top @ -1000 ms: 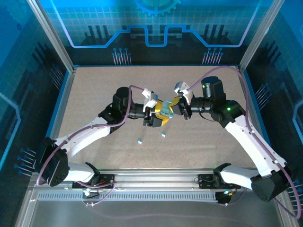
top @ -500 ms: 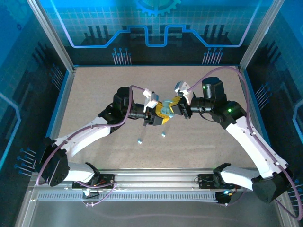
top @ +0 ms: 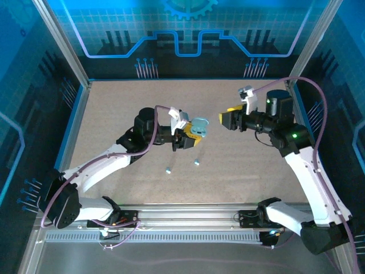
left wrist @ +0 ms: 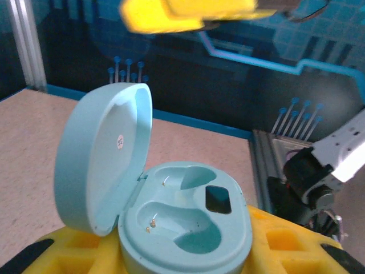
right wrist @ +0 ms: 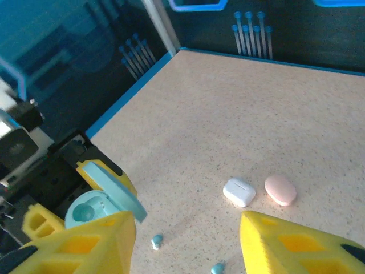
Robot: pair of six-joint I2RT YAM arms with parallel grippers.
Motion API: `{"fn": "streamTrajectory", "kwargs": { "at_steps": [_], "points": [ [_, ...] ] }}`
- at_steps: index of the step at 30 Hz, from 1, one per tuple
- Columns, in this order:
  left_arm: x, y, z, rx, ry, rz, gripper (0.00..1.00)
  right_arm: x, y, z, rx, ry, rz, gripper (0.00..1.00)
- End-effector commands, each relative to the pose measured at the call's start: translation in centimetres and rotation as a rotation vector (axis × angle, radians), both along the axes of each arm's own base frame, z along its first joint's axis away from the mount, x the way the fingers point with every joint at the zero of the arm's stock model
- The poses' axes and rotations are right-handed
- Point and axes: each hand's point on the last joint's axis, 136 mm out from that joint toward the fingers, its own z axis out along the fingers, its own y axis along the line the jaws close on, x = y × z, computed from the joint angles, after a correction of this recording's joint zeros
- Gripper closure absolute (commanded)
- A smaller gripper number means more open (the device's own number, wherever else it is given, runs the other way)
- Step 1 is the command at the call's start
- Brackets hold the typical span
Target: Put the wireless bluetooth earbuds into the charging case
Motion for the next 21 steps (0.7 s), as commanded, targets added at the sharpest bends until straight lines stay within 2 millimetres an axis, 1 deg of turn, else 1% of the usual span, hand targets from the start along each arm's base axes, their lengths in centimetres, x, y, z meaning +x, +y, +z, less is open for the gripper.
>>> {"fn": "streamTrajectory", "kwargs": {
  "at_steps": [1,4,5,7,10,14,17,21],
  "points": [
    [1.5,1.7,0.9,-0.014,-0.047,0.127,0.68,-0.3,-1.5,-4.0,0.066,0.238,-0.121,0.49],
    [2.3,3.1,1.4,-0.026,-0.061,0.219,0.68,-0.2,-1.6,-9.6,0.032,0.435,-0.161,0.54],
    [2.3,3.5,1.7,-0.032,-0.071,0.24,0.68,-0.2,-1.4,-11.1,0.026,0.491,-0.157,0.56],
    [2.4,4.5,2.3,-0.043,-0.085,0.29,0.68,-0.5,-0.3,-14.4,0.022,0.608,-0.115,0.58],
    [2.1,5.4,3.0,-0.058,-0.103,0.321,0.68,-0.7,1.2,-18.4,-0.046,0.701,-0.074,0.58],
    [1.5,6.0,3.7,-0.072,-0.124,0.334,0.68,-0.8,3.3,-22.9,-0.16,0.786,-0.03,0.58],
    [1.2,6.3,4.0,-0.072,-0.137,0.34,0.68,-0.8,5.0,-25.6,-0.245,0.826,-0.003,0.58],
    [1.0,6.3,4.1,-0.072,-0.142,0.329,0.68,-0.6,6.7,-28.5,-0.349,0.866,0.016,0.59]
  ]
}}
